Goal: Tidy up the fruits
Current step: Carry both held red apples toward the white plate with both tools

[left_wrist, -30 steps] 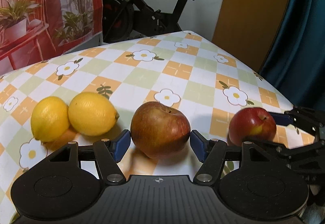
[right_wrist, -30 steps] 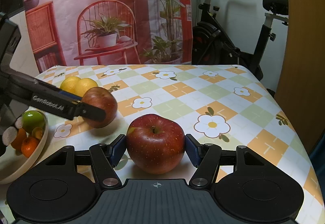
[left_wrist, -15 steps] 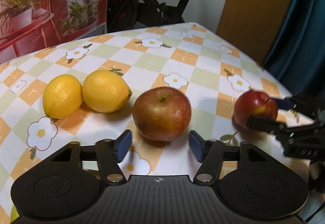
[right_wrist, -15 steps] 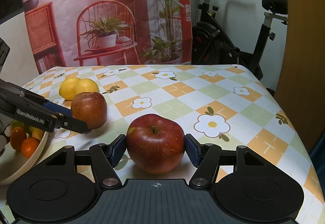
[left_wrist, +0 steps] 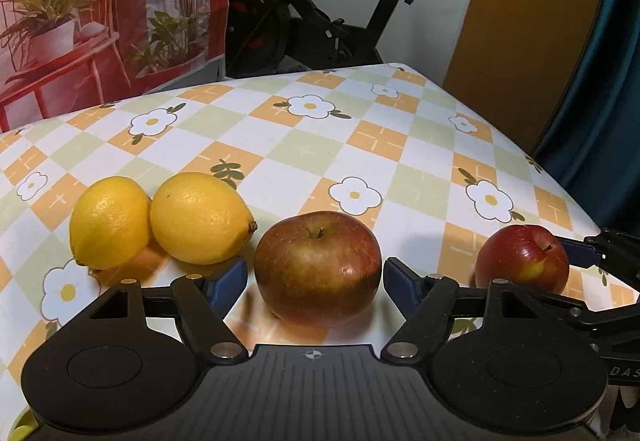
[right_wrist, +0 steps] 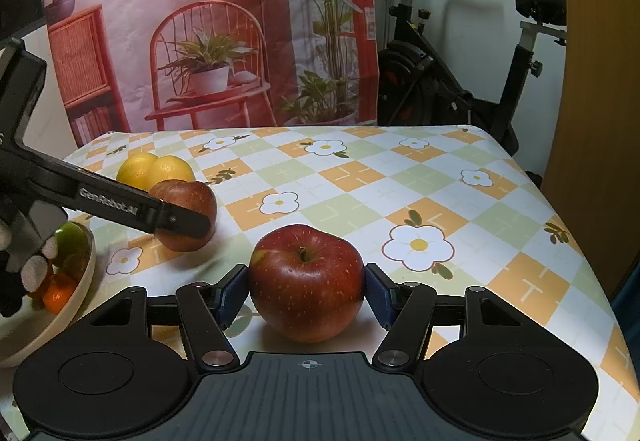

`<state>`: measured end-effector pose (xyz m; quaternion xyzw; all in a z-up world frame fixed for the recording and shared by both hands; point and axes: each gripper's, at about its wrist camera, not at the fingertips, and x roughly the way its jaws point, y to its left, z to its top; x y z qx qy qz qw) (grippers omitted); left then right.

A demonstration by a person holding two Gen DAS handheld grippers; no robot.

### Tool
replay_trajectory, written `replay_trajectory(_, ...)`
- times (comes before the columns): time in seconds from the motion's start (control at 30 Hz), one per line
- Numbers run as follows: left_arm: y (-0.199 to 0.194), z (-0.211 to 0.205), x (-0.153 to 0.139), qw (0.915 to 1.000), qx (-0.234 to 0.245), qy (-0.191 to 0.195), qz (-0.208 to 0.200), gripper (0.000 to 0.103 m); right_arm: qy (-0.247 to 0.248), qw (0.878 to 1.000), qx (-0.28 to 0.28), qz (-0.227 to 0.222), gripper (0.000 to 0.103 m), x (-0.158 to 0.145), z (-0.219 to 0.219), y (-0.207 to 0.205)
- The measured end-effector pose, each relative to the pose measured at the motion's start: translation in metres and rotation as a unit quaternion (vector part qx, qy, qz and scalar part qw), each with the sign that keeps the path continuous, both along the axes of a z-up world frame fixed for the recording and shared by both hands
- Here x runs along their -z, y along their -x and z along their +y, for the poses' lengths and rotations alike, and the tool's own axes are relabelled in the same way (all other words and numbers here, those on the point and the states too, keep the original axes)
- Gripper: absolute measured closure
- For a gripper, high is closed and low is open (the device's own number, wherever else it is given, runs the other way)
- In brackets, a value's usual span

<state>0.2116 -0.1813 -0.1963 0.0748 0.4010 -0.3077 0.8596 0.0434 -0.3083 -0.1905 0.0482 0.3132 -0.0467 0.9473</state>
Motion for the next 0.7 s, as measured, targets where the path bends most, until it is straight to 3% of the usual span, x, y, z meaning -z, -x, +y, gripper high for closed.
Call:
replay_trajectory(0.13,0.002,-0.001,0.0,1.0,0.007,-0.004,-0.004,0.033,-0.002,1.0,0.0,0.0,0.044,0.001,0.0,0.0)
replay_trajectory(0.7,0.024,0.01,-0.01,0.9988,0.023,-0.013,-0.043,0.034,-0.021,1.0,0.012,0.005,0.044,0.002,-0.006,-0.007)
